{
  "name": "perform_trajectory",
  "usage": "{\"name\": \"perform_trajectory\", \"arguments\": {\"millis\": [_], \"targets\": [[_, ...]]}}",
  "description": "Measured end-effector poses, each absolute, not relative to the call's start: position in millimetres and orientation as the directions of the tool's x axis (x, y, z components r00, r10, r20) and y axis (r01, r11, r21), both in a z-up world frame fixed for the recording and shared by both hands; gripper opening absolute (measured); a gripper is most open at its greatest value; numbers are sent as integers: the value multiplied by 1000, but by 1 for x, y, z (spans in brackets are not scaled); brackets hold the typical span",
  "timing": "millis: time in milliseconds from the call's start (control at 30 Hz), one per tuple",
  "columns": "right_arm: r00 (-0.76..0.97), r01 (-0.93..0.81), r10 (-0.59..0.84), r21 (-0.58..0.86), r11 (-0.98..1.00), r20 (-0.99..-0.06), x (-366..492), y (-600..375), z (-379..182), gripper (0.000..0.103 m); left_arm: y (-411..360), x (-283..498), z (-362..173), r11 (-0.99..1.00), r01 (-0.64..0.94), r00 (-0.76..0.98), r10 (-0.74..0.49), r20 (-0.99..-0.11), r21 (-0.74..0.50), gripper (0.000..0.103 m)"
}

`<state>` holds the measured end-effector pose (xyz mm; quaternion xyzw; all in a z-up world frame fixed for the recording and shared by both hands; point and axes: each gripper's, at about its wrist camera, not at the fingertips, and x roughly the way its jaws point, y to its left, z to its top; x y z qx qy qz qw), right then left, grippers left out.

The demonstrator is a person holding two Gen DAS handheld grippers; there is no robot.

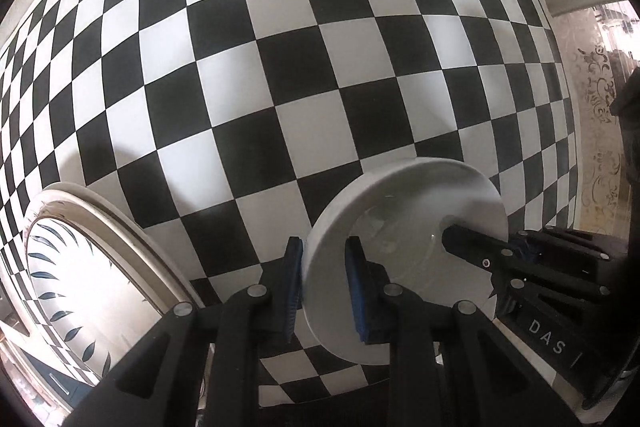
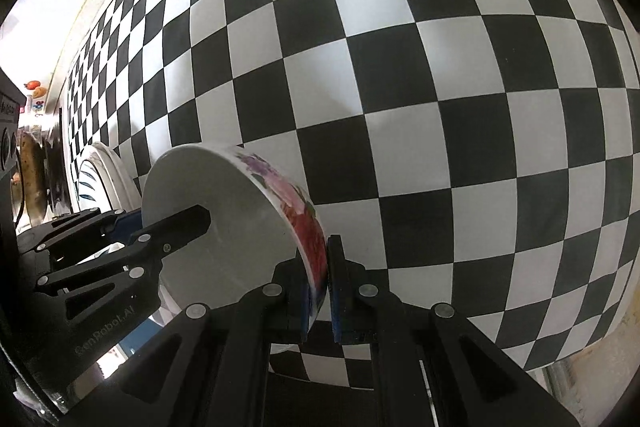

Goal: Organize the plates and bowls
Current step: 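Lift the blue-rim bowl with both tools and carry it toward the plate stack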

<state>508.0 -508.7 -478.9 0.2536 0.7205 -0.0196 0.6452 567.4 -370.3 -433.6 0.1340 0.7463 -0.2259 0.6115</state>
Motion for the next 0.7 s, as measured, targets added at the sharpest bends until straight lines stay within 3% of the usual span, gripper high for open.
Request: {"name": "perform_trajectory", "arguments": {"millis": [433,700], "targets": [[-38,409,404,355,841,-914,506,-529,-469,12,-322,577,-413,905,381,-222,-108,-969,-188,23],[168,358,343,381,852,-924,519,-557,-394,22,-306,599,-356,920,336,-98,-179,-979,-202,23]]}}
